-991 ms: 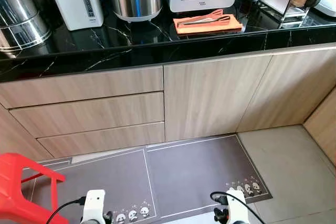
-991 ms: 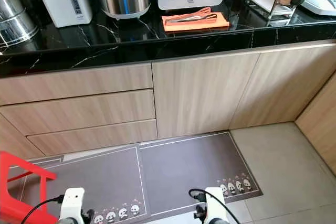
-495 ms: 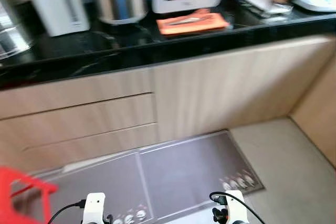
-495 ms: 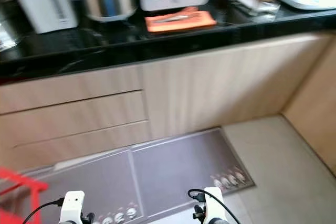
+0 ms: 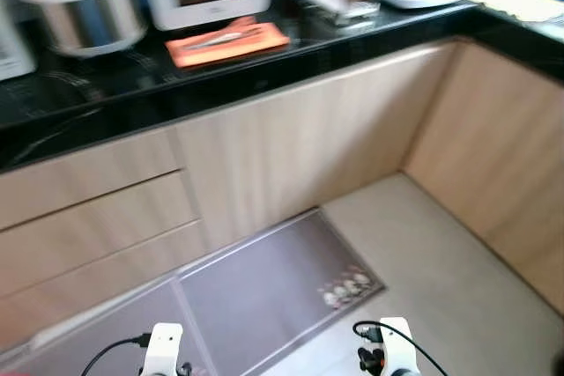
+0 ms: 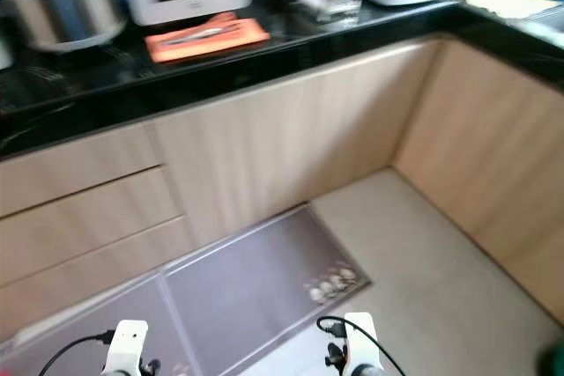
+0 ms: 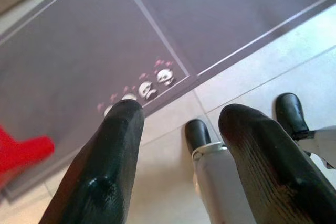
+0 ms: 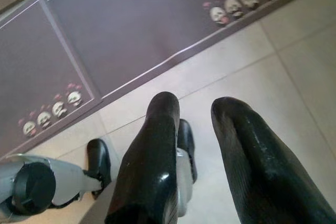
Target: Kitchen organization
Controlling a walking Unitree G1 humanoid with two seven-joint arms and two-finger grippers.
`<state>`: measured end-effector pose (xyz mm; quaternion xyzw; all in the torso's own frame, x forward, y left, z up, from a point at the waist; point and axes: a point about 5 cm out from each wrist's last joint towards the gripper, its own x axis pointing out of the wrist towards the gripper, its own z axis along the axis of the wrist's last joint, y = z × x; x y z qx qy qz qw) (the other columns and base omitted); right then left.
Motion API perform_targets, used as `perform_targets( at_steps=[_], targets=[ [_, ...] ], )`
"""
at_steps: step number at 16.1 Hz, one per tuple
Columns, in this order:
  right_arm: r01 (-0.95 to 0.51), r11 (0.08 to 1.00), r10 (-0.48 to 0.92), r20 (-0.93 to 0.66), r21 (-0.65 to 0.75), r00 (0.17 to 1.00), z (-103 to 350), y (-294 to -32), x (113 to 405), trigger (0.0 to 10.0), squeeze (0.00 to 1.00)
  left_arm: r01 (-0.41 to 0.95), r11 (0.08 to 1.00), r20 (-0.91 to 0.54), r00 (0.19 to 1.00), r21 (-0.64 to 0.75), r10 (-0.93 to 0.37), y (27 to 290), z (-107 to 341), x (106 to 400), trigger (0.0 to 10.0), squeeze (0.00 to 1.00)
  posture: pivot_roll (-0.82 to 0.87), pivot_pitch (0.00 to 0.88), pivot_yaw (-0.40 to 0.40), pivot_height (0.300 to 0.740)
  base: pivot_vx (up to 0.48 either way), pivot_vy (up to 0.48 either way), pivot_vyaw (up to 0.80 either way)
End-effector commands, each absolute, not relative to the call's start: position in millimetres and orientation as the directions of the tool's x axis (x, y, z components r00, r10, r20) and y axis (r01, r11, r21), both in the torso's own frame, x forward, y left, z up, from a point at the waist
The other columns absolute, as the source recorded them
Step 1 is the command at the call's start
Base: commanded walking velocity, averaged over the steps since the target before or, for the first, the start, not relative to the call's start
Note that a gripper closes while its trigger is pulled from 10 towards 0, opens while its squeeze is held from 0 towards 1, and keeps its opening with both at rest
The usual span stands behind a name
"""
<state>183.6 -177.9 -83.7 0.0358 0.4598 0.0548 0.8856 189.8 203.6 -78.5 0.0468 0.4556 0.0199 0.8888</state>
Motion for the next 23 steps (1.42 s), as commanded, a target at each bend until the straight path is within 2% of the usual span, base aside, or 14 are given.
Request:
perform_targets(
  at_steps=[1,13,17,20,23],
  targets=[
    [-0.059,0.992,0.127,-0.815,0.114,0.566,-84.2,-177.8,182.9,10.0,0.0,0.014,0.992,-0.818,0.568,0.122,0.092,207.5,-80.2,185.3,10.0,0.0,-0.1,0.0,0.034,0.74,0.0,-0.398,-0.79],
    [-0.061,0.993,0.121,-0.817,0.105,0.563,-84.1,-180.4,182.6,10.0,0.0,0.046,0.989,-0.824,0.559,0.14,0.091,207.9,-81.7,182.0,10.0,0.0,-0.12,0.0,0.036,0.74,0.0,-0.037,-0.67],
    [-0.08,0.993,0.12,-0.822,0.09,0.557,-84.3,-183.5,181.2,10.0,0.0,0.042,0.986,-0.809,0.578,0.16,0.107,207.1,-81.1,182.6,10.0,0.0,-0.13,0.0,0.036,0.74,0.0,0.0,-0.6],
    [-0.081,0.993,0.118,-0.828,0.088,0.548,-85.8,-184.7,177.8,10.0,0.0,0.004,0.988,-0.802,0.584,0.155,0.124,206.2,-80.1,185.3,10.0,0.0,-0.14,0.0,0.035,0.74,0.0,-0.32,-0.63],
    [-0.084,0.993,0.119,-0.828,0.087,0.548,-85.9,-183.9,177.8,10.0,0.0,0.037,0.984,-0.792,0.599,0.173,0.117,204.9,-77.6,190.5,10.0,0.0,-0.14,0.0,0.045,0.74,0.0,0.0,-0.63]
  ],
)
